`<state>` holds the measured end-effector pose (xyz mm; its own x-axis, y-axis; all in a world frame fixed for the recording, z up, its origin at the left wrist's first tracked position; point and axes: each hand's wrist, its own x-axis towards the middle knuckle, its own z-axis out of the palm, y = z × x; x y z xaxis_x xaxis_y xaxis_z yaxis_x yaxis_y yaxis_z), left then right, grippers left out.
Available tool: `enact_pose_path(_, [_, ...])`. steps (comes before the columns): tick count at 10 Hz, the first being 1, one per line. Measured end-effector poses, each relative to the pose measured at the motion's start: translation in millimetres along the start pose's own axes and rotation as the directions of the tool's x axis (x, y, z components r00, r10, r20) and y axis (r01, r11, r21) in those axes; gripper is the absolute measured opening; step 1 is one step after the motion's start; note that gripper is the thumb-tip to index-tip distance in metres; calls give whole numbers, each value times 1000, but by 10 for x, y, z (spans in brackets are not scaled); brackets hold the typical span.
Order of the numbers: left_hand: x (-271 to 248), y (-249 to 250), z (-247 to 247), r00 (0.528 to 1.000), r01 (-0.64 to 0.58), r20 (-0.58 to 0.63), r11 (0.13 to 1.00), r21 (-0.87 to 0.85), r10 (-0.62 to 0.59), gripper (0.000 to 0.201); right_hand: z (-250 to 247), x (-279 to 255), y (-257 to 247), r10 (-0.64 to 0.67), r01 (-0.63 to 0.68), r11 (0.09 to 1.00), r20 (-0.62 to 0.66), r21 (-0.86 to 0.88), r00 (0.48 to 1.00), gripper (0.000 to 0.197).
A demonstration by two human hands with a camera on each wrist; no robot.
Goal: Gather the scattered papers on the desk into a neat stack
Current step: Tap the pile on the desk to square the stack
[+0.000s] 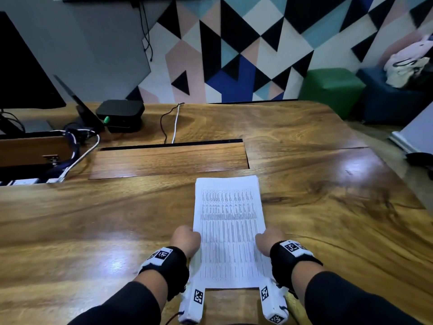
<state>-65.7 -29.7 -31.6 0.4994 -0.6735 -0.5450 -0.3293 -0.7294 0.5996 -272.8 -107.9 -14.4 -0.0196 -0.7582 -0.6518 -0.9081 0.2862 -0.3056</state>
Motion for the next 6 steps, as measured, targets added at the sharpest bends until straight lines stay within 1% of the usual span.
enact_pose_path(1, [-35, 15, -23, 1000, 10, -10, 999, 35, -9, 33, -16, 15, 52, -6, 8, 998, -22, 67, 1000, 21])
enact_pose_path(3, [-1, 36, -30, 1000, 10, 0, 999, 40, -10, 32, -61, -37, 40, -8, 14, 995, -62, 98, 998, 18])
enact_pose_path(4, [-31, 56, -28, 1000, 1, -4, 999, 39, -1, 36, -85, -64, 57, -18, 24, 993, -47, 119, 999, 20])
enact_pose_path(5, [37, 21, -48, 999, -10, -42, 1000, -27, 9, 32, -112, -31, 91, -63, 70, 989, -57, 132, 996, 24])
enact_pose_path(6, [147, -240, -106, 995, -43, -89, 998, 44, 47, 44, -86, 24, 323, -105, 110, 994, -184, 14, 977, 46])
